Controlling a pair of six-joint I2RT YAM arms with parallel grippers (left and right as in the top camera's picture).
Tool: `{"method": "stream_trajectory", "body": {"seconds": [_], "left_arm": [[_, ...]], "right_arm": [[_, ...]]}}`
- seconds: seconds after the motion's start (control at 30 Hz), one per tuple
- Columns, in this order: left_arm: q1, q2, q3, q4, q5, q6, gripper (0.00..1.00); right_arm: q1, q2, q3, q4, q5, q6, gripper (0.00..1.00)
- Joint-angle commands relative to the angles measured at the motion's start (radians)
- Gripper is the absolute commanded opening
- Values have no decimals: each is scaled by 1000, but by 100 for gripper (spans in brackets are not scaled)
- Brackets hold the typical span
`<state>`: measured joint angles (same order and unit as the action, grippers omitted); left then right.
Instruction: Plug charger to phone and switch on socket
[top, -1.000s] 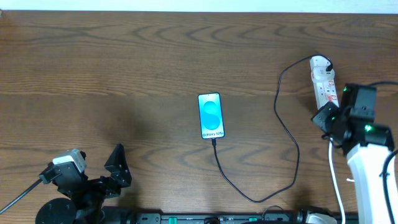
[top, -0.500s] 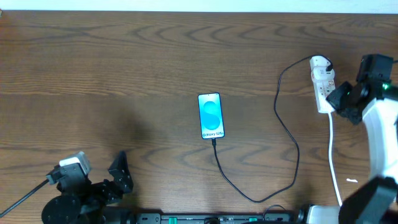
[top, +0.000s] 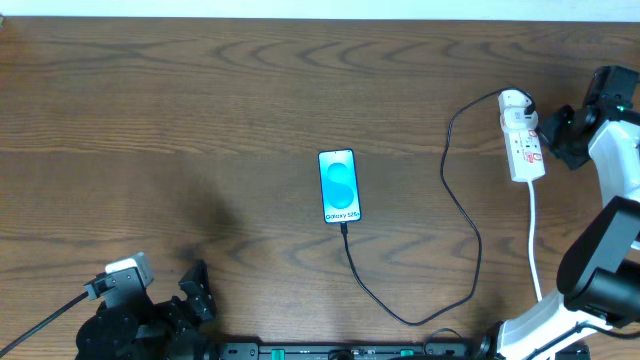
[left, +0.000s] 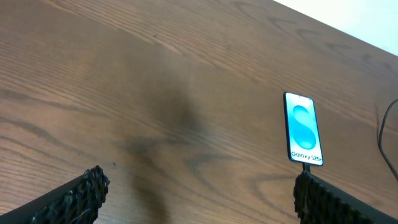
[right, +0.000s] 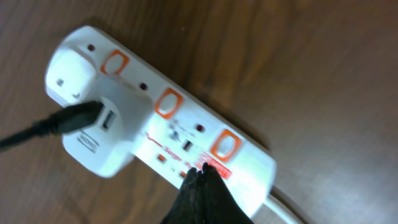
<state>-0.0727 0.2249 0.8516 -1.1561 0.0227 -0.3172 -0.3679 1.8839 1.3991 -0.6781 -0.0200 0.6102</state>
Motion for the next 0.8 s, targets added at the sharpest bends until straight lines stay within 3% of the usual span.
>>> {"method": "stream_trajectory", "body": {"seconds": [0.0, 0.53, 0.77], "left_arm": [[5, -15, -3, -3, -9, -1, 98], [5, -208, -3, 2, -9, -1, 98], [5, -215, -3, 5, -9, -1, 97]], "right_arm": [[-1, 27, 24, 26, -39, 69, 1], [2, 100, 24, 143, -113, 155, 1], [2, 120, 24, 180, -144, 182, 1]]}}
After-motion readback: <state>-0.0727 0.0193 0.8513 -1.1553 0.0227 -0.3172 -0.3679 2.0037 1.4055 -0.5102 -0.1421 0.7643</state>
